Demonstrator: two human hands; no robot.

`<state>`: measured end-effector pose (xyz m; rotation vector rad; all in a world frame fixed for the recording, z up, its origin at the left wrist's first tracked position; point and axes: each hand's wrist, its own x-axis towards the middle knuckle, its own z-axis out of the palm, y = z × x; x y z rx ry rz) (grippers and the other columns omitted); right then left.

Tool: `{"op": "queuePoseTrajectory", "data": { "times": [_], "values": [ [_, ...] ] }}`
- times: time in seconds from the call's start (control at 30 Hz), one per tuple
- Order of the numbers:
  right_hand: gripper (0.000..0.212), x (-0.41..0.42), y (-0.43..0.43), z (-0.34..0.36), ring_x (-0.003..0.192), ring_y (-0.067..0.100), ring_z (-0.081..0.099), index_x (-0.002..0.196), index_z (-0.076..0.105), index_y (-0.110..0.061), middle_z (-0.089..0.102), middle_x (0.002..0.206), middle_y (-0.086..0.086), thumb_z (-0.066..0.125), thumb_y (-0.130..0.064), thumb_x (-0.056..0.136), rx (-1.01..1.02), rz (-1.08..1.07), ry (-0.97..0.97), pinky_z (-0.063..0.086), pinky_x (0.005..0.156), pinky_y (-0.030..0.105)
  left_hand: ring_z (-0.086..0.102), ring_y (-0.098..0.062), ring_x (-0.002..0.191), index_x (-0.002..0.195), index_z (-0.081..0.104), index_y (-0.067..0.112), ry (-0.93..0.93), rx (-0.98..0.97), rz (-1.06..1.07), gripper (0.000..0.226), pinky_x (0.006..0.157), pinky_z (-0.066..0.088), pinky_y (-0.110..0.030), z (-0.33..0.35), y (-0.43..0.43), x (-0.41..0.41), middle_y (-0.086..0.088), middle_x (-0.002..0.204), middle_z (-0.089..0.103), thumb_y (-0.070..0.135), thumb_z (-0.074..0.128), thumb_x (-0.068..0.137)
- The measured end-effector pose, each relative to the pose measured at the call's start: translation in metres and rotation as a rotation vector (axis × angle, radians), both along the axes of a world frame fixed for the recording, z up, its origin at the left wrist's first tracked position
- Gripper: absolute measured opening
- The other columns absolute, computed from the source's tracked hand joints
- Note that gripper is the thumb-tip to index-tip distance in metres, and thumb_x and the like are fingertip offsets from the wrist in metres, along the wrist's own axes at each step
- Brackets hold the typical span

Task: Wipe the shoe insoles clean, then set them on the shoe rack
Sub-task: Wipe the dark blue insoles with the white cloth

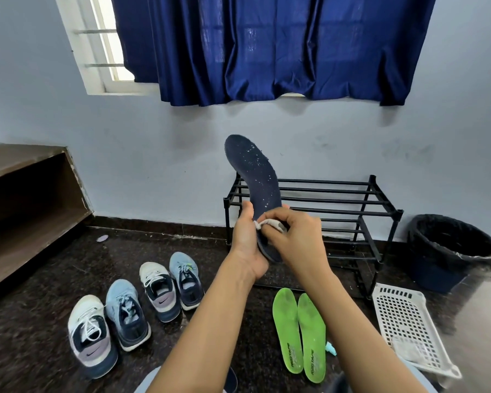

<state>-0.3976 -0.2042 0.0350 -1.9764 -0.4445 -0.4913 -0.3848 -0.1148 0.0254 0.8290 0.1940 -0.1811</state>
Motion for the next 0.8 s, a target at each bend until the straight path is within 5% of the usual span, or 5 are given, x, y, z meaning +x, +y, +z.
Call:
{"op": "queuePoseTrajectory", "data": {
  "times": [0.1, 0.33, 0.53, 0.8],
  "values": [
    [0.016, 0.006, 0.001, 0.002, 0.067, 0.007, 0.060, 0.078, 0.074, -0.021, 0.071, 0.072, -0.007, 0.067, -0.007, 0.075, -0.018, -0.099, -0.064, 0.043, 0.062, 0.013, 0.071, -0.019, 0.067, 0.087, 0.068, 0.014, 0.012, -0.014, 0.009, 0.064, 0.066, 0.052, -0.029, -0.003, -0.008, -0.003, -0.006, 0.075, 0.071, 0.062, 0.027, 0.098],
    [0.019, -0.007, -0.002, -0.006, 0.068, -0.005, 0.058, 0.078, 0.075, -0.022, 0.068, 0.077, -0.003, 0.068, -0.005, 0.074, -0.017, -0.035, 0.040, 0.037, 0.059, 0.003, 0.070, -0.018, 0.070, 0.086, 0.071, 0.011, 0.001, 0.018, 0.008, 0.071, 0.072, 0.051, -0.029, -0.003, 0.000, -0.001, -0.004, 0.083, 0.072, 0.064, 0.027, 0.097],
    [0.014, 0.006, 0.002, -0.001, 0.071, 0.012, 0.065, 0.081, 0.075, -0.017, 0.073, 0.078, -0.003, 0.068, -0.006, 0.076, -0.052, -0.150, -0.149, 0.045, 0.068, 0.018, 0.070, -0.018, 0.074, 0.095, 0.068, 0.014, -0.018, 0.002, 0.016, 0.059, 0.070, 0.053, -0.029, -0.006, -0.008, -0.002, -0.006, 0.081, 0.072, 0.060, 0.032, 0.098],
    [0.018, -0.001, -0.001, -0.008, 0.068, 0.009, 0.063, 0.080, 0.075, -0.019, 0.071, 0.079, 0.000, 0.068, -0.003, 0.074, -0.058, -0.041, -0.062, 0.041, 0.063, 0.005, 0.068, -0.017, 0.068, 0.088, 0.067, 0.011, -0.007, 0.010, 0.001, 0.065, 0.068, 0.052, -0.028, -0.004, 0.001, 0.004, -0.004, 0.079, 0.069, 0.063, 0.030, 0.097]
  ]
}}
